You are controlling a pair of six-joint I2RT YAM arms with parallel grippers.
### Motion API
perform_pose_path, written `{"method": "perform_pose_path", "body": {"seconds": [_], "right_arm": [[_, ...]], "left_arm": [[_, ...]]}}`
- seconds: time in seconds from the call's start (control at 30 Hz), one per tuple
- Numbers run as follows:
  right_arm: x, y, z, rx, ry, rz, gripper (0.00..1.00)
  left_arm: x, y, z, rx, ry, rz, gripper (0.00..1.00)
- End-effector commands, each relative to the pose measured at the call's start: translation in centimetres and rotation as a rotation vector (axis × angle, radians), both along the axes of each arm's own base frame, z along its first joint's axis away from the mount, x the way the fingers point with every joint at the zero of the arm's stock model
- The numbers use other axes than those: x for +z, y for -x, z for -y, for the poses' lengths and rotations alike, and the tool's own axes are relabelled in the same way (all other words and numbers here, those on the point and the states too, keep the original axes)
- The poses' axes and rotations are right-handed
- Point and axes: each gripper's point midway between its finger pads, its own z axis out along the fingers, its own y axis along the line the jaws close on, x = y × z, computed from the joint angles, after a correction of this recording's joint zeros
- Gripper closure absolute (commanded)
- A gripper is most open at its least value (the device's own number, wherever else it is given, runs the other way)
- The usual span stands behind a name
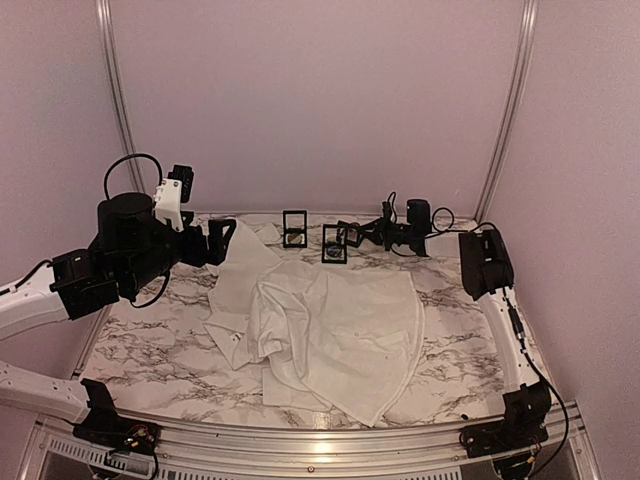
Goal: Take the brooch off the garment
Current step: Place the brooch in the brooch box.
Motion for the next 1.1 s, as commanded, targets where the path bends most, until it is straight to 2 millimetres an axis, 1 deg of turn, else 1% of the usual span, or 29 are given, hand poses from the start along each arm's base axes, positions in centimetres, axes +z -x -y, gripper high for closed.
{"method": "perform_pose_path", "body": {"seconds": [0.0,0.1,0.37,0.57,0.73,0.93,1.07], "right_arm": [[-1.5,0.3,-0.8,0.014,0.018,-0.028,1.00],[-1.6,0.3,-0.7,0.013,0.023,-0.033,1.00],[-1.8,0.4,-0.6,0.007,0.036,-0.044,0.91],[-1.5,0.4,-0.5,0.008,0.043,-0.041,0.88],[-0.3,0.3,-0.3,0.004,0.063,-0.010,0.85],[2.0,-0.2,0.1,-0.008,0.089,0.045,0.83],[3.1,-0.5,0.3,-0.011,0.093,0.062,0.82]], "left_arm": [[0.6,0.2,-0.6,0.003,-0.010,0.008,0.01],[0.6,0.2,-0.5,0.001,-0.009,0.007,0.01],[0.7,0.1,-0.6,0.003,-0.003,0.011,0.01],[0.6,0.1,-0.5,0.002,-0.005,0.008,0.01],[0.5,0.0,-0.5,0.001,-0.006,0.009,0.01],[0.6,-0.1,-0.3,-0.004,-0.004,0.011,0.01],[0.7,-0.1,-0.3,-0.004,-0.005,0.013,0.01]]}}
